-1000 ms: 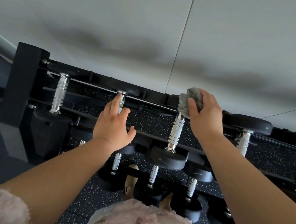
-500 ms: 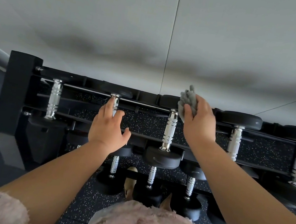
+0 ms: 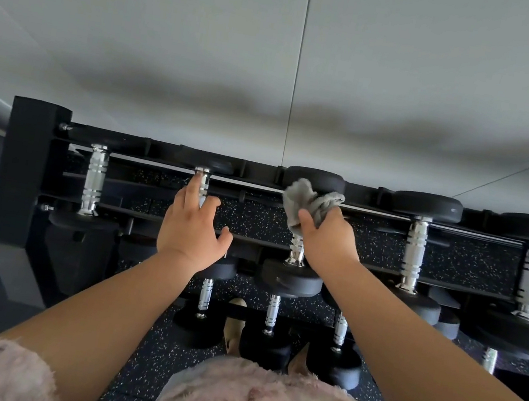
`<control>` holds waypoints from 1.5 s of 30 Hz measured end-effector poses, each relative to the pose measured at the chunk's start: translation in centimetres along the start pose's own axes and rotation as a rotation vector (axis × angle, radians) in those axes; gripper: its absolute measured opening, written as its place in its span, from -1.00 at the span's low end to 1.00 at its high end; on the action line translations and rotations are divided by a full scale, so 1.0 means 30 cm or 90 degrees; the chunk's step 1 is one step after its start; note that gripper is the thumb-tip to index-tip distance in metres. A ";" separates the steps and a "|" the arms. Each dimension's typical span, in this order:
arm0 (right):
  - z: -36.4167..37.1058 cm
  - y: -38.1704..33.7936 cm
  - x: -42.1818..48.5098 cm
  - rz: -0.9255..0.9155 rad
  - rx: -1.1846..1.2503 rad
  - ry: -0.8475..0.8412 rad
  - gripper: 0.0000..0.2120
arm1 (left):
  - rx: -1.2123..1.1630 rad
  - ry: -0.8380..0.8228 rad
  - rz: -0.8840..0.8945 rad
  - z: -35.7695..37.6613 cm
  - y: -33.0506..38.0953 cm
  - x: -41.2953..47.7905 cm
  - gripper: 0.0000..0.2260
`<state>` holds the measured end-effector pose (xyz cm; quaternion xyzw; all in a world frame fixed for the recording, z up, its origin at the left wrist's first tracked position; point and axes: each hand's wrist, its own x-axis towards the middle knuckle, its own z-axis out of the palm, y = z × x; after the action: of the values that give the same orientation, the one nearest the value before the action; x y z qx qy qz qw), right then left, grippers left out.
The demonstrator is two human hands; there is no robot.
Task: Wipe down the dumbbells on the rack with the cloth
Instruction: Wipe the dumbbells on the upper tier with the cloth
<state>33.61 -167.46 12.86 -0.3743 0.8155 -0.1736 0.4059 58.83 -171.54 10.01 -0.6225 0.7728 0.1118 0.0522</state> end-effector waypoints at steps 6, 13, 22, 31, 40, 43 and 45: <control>0.027 -0.049 0.099 0.024 -0.134 -0.059 -0.51 | -0.016 0.004 -0.003 0.003 -0.004 -0.002 -0.54; 0.043 0.081 0.031 0.008 -0.176 -0.179 -0.60 | -0.018 0.001 0.001 0.001 -0.002 0.001 -0.52; 0.038 -0.016 0.103 0.070 0.098 -0.035 -0.62 | -0.017 0.000 0.001 0.006 -0.006 0.002 -0.54; 0.065 0.105 0.029 -0.001 -0.082 -0.144 -0.56 | -0.017 0.003 0.007 0.017 -0.012 0.009 -0.56; 0.056 0.125 0.012 -0.025 -0.108 -0.180 -0.63 | -0.025 0.017 0.017 0.023 -0.017 0.006 -0.61; -0.002 0.143 -0.040 -0.049 -0.190 -0.152 -0.73 | -0.023 0.019 0.019 0.023 -0.020 0.005 -0.61; -0.038 0.143 -0.094 -0.049 -0.162 -0.112 -0.78 | -0.022 0.019 0.018 0.023 -0.021 0.005 -0.61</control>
<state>31.79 -162.53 12.55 -0.4675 0.7771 -0.0510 0.4182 59.38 -171.64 9.26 -0.6138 0.7803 0.1167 0.0284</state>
